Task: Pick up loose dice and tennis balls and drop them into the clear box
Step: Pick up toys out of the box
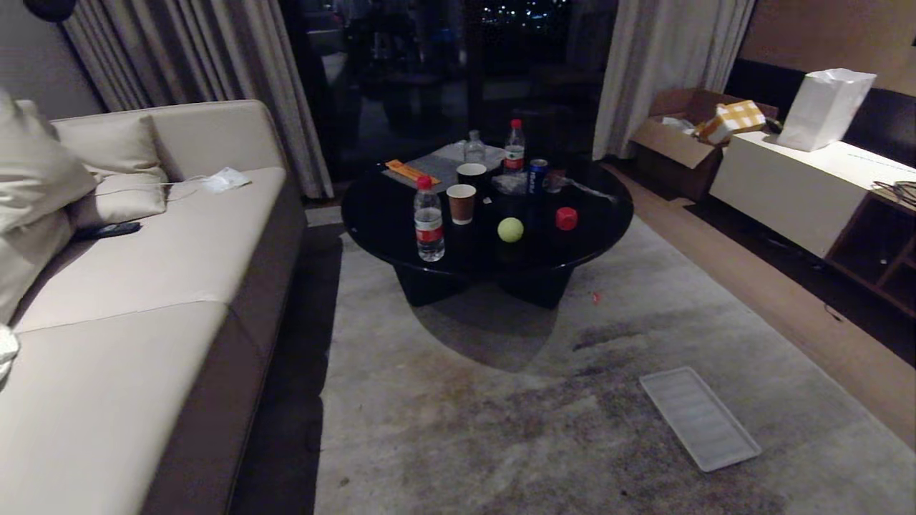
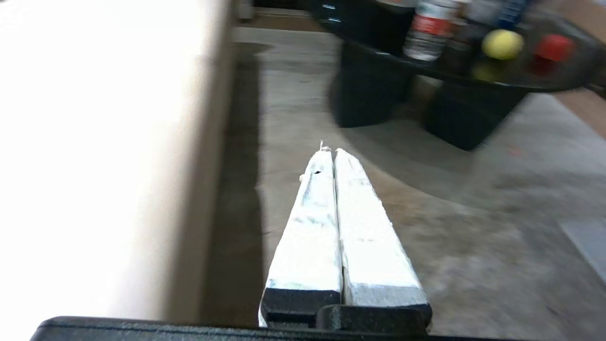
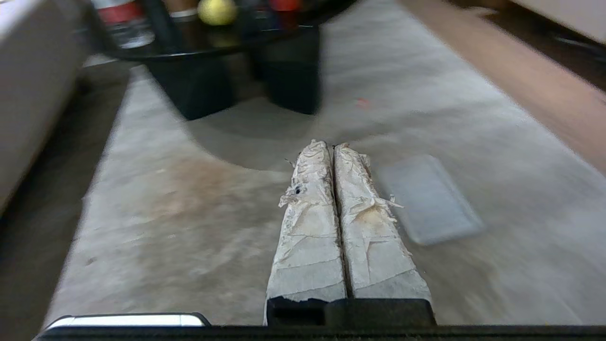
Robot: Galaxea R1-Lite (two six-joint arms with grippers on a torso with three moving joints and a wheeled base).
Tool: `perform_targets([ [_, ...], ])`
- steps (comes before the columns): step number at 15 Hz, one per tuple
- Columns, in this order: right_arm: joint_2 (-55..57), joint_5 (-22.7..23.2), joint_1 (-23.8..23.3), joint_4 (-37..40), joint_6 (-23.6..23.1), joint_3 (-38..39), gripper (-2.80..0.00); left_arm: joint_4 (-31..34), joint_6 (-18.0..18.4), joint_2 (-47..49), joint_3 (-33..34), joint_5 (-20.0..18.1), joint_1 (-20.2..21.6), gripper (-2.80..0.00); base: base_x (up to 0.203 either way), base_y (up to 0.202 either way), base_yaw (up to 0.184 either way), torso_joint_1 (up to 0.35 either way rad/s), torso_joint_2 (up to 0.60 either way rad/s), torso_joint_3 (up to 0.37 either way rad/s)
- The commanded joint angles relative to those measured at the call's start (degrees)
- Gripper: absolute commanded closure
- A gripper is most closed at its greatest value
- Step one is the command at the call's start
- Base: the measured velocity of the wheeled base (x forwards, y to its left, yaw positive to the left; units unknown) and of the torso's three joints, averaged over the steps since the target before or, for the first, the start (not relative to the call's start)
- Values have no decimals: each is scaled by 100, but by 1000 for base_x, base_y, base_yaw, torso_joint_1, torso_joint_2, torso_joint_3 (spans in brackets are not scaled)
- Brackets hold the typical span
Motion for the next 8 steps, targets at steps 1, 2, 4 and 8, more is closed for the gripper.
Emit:
perform_targets([
  [1,9,-1,2,-2,-3,53,0,-5,-14,9,9,4,3,0,1,-9,169,-1,5,4],
  [2,9,-8,2,-2,6,53,0,-10,-10,9,9,4,2,0,0,-8,162,7,11,1],
  [4,9,1,2,-2,-3,53,0,-10,-22,9,9,9,-5,0,-1,1,139,2,6,8],
  [8,9,1,2,-2,-3,53,0,-19,-58,9,9,30,3,0,1,-2,17,0,1,1],
])
